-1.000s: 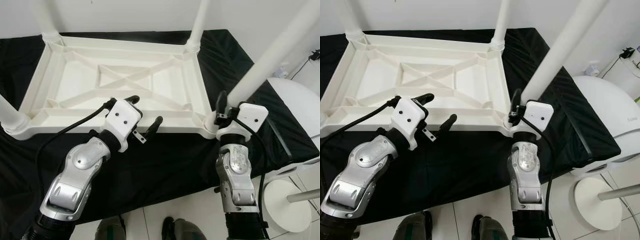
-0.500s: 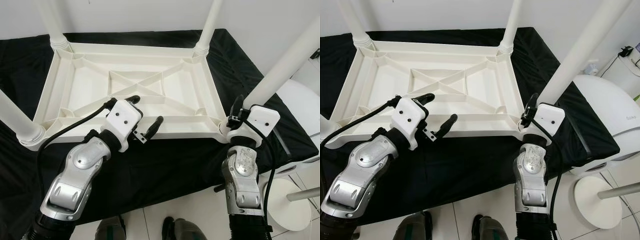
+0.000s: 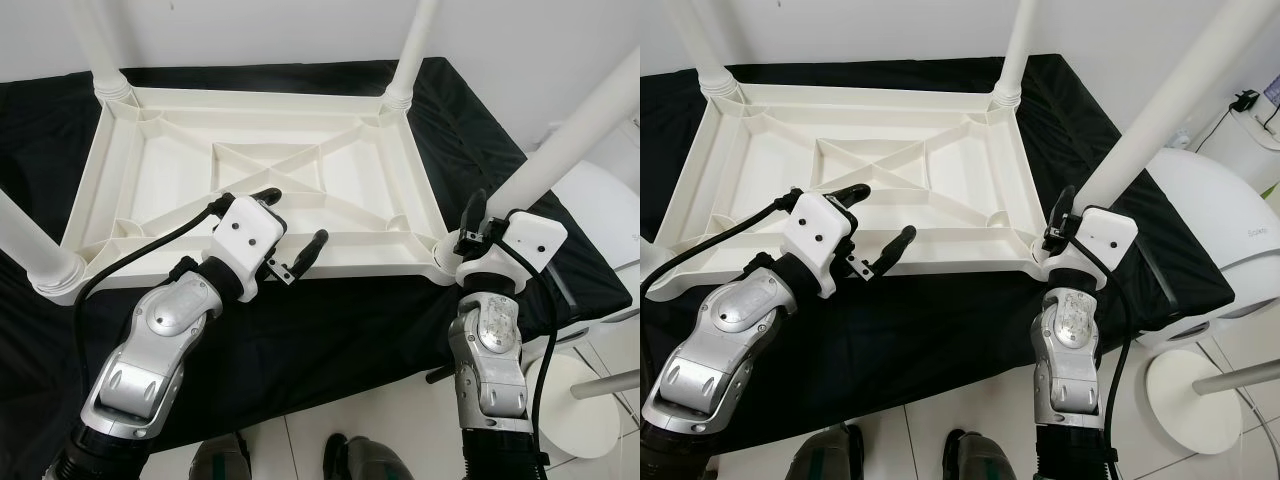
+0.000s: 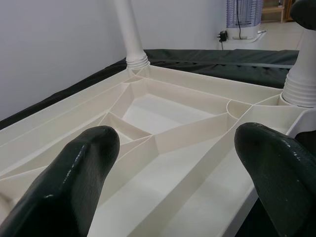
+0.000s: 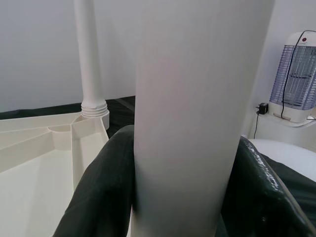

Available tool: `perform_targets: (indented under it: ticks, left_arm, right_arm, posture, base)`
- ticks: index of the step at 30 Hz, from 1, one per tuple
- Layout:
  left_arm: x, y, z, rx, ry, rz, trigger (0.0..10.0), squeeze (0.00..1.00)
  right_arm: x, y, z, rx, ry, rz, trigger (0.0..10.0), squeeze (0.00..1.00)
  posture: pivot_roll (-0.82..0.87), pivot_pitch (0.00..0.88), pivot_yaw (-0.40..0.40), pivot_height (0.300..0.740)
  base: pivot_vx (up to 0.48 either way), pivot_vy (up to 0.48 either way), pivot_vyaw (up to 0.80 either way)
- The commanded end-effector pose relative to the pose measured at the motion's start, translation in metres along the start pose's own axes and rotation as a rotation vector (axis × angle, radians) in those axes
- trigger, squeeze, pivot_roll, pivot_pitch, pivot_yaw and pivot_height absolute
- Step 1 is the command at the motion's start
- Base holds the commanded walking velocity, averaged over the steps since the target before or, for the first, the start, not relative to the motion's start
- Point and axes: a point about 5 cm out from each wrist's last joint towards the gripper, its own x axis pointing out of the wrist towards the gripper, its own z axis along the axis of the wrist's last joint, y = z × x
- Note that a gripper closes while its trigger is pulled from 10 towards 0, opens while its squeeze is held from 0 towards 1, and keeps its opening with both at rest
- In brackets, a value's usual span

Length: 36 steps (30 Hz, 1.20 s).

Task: Building children table

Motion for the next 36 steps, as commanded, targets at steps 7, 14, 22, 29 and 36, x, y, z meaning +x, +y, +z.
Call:
perform_targets:
  ticks: [7,14,22,29,36]
  left_arm:
    - [0.0,-0.005,-0.004,-0.013,0.019,-0.051,10.0,0.0]
    - [0.001,-0.005,-0.004,-0.011,0.017,-0.054,10.0,0.0]
    - [0.001,-0.006,-0.004,-0.013,0.014,-0.059,10.0,0.0]
    - [0.0,-0.006,-0.003,-0.014,0.015,-0.056,10.0,0.0]
    - [0.001,-0.006,-0.003,-0.017,0.015,-0.056,10.0,0.0]
  right_arm:
    - [-0.019,-0.032,-0.045,-0.055,0.242,-0.131,10.0,0.0]
    - [-0.021,-0.036,-0.049,-0.05,0.264,-0.14,10.0,0.0]
    - [-0.006,-0.023,-0.019,-0.044,0.107,-0.062,10.0,0.0]
    - [0.002,-0.011,0.003,-0.04,0.008,-0.011,10.0,0.0]
    - [0.003,-0.008,0.009,-0.038,-0.016,0.009,10.0,0.0]
  posture:
    - [0.01,0.154,-0.04,0.74]
    - [0.01,0.149,-0.04,0.74]
    - [0.01,0.147,-0.04,0.74]
    - [0.01,0.151,-0.041,0.74]
    - [0.01,0.154,-0.041,0.74]
  base:
    - [0.0,0.0,0.0]
    - [0.0,0.0,0.0]
    - [0.0,0.0,0.0]
    - [0.0,0.0,0.0]
    - [0.0,0.0,0.0]
